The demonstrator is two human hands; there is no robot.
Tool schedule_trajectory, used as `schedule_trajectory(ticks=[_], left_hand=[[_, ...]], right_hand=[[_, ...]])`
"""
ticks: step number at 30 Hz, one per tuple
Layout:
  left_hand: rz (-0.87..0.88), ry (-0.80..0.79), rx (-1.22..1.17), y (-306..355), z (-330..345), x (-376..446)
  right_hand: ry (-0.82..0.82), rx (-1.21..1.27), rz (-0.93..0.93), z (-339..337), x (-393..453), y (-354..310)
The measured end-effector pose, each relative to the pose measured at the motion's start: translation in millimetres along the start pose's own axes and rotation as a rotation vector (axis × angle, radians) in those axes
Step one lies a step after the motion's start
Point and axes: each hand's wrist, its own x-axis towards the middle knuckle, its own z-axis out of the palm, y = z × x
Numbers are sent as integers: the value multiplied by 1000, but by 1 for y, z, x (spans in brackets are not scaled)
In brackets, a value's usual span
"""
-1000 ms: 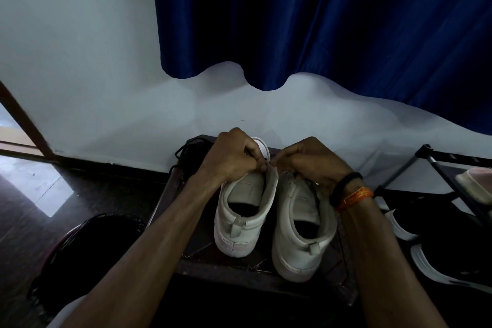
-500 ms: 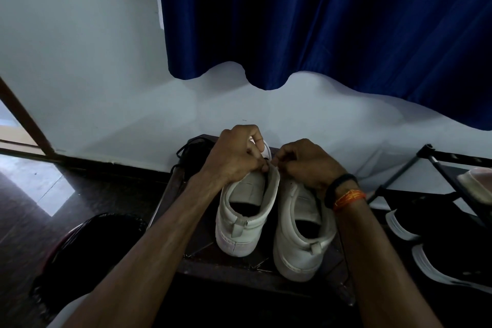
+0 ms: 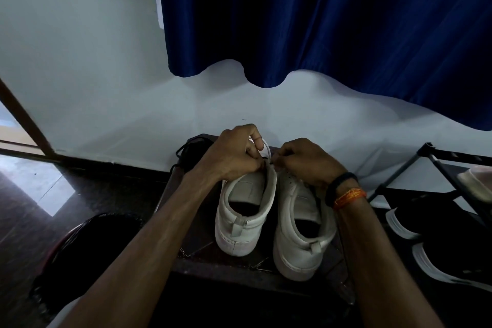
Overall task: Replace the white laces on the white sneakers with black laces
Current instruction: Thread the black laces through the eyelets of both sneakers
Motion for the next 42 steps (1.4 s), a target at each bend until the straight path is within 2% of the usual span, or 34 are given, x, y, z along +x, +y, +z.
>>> schedule_trajectory(ticks=[4, 7, 10, 15, 19, 23, 25, 27, 29, 32, 34, 38, 42], left_hand=[[3, 29, -45, -4, 3, 0], [5, 41, -65, -6, 5, 1], [33, 23, -54, -6, 4, 2], [81, -32, -32, -5, -2, 1], [100, -26, 6, -5, -2, 2], [93, 21, 40, -6, -1, 4], [73, 23, 45, -7, -3, 3], [57, 37, 57, -9, -6, 2], [44, 63, 73, -11, -7, 2], [29, 97, 86, -12, -8, 1], [16, 111, 99, -11, -8, -1], [-13, 68, 67, -9, -11, -5], [-42, 26, 44, -7, -12, -8]], right_hand=[[6, 36, -15, -2, -4, 2], [74, 38, -21, 0, -8, 0], [155, -16, -19, 5, -10, -7], [160, -11, 63, 3, -10, -13], [298, 404, 54, 1, -14, -11], [182, 1030, 9, 0, -19, -18], [166, 1191, -31, 1, -18, -18], [242, 1259, -57, -5, -17, -14], [377, 1177, -42, -16, -17, -5], [606, 830, -22, -36, -20, 15], [640, 575, -37, -43, -23, 26], [311, 280, -162, -36, -29, 17], [112, -11, -231, -15, -16, 11]])
